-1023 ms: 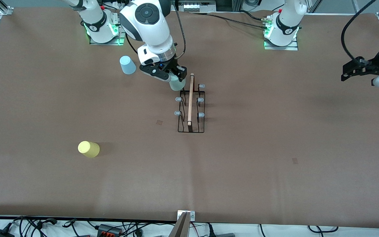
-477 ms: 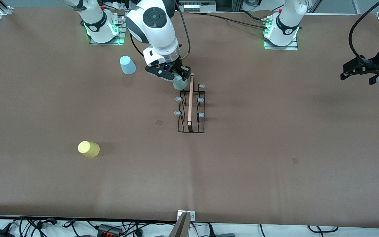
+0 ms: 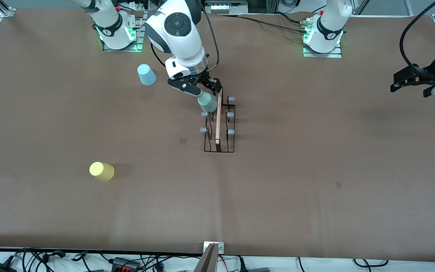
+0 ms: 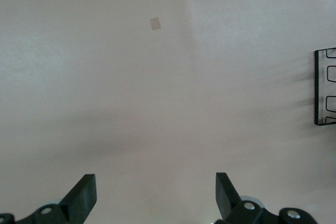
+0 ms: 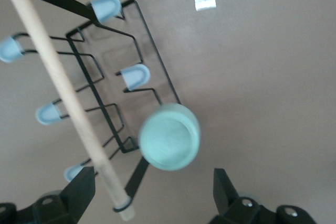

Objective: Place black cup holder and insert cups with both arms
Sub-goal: 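Open the right gripper and draw it back from the teal cup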

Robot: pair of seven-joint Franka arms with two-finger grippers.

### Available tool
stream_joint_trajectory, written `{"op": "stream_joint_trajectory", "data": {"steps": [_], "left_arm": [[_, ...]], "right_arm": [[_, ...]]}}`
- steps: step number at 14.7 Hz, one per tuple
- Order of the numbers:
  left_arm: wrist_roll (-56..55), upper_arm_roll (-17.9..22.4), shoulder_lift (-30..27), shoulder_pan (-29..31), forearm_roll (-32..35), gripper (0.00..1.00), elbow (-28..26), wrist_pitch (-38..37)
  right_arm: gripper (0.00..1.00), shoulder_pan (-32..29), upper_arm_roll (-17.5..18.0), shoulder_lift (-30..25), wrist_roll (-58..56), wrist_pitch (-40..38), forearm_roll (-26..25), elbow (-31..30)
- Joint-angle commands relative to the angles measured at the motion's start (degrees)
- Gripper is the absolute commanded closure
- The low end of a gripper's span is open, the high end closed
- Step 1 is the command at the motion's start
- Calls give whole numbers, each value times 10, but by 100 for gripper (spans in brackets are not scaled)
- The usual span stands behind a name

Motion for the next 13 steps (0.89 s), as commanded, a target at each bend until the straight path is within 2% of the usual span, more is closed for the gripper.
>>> {"op": "stream_joint_trajectory", "data": {"steps": [1, 5, 7, 9, 11, 13], "left_arm": [[2, -3, 0, 1, -8, 0, 4, 4], [2, -3, 1, -1, -8, 0, 4, 4], [-1, -4, 1, -2, -8, 0, 4, 5], [-2, -4, 1, -2, -8, 0, 4, 4], [-3, -4, 1, -2, -8, 0, 5, 5], [-3, -4, 1, -2, -8, 0, 5, 4]], "right_arm": [[0, -45, 2, -27, -41, -21, -7, 11], [0, -144, -9, -50, -265, -95, -3, 11], [0, -188, -51, -51, -412, -105, -2, 12], [0, -194, -117, -51, -547, -119, 5, 18], [0, -197, -166, -42, -651, -119, 23, 31], [0, -201, -206, -5, -755, -119, 24, 71]]}}
